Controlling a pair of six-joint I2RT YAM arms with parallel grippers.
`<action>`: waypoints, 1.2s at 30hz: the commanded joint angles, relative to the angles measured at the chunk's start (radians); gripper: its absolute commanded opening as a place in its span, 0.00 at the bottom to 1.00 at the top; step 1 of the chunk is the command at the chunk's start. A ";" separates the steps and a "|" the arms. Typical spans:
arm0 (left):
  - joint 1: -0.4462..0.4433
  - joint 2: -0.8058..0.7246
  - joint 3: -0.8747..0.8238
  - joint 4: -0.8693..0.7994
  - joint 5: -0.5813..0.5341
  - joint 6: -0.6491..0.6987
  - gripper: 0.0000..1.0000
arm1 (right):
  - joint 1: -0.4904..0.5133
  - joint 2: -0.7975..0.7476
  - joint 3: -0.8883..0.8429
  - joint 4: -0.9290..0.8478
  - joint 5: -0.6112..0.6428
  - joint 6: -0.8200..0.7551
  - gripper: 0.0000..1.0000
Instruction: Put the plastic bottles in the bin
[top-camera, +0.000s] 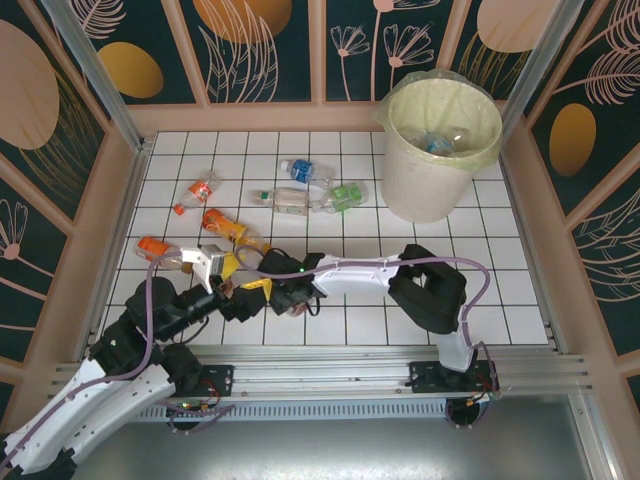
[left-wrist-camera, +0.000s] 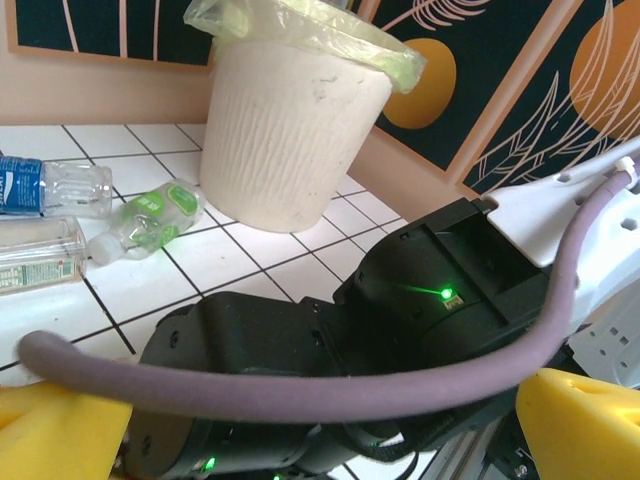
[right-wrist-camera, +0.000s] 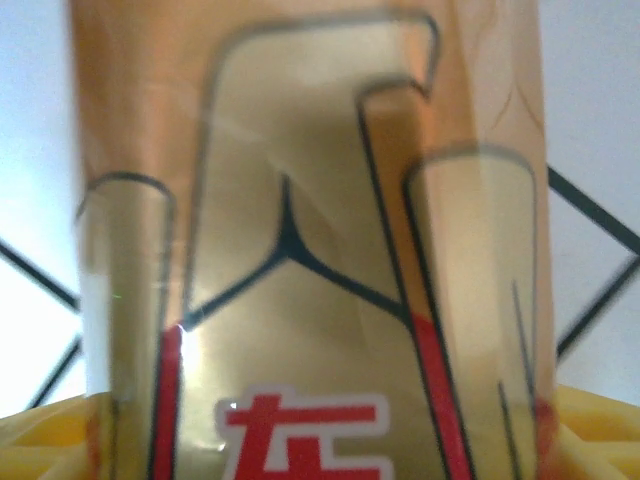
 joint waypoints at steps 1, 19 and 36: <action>-0.007 0.013 -0.002 0.036 0.010 0.009 0.99 | -0.047 -0.071 -0.079 -0.029 0.054 0.000 0.70; -0.007 0.438 0.138 0.294 0.102 0.099 0.99 | -0.296 -0.615 -0.384 0.135 -0.027 -0.045 0.58; -0.007 0.562 -0.010 0.761 0.159 0.079 0.99 | -0.564 -0.730 0.010 0.178 -0.088 -0.225 0.59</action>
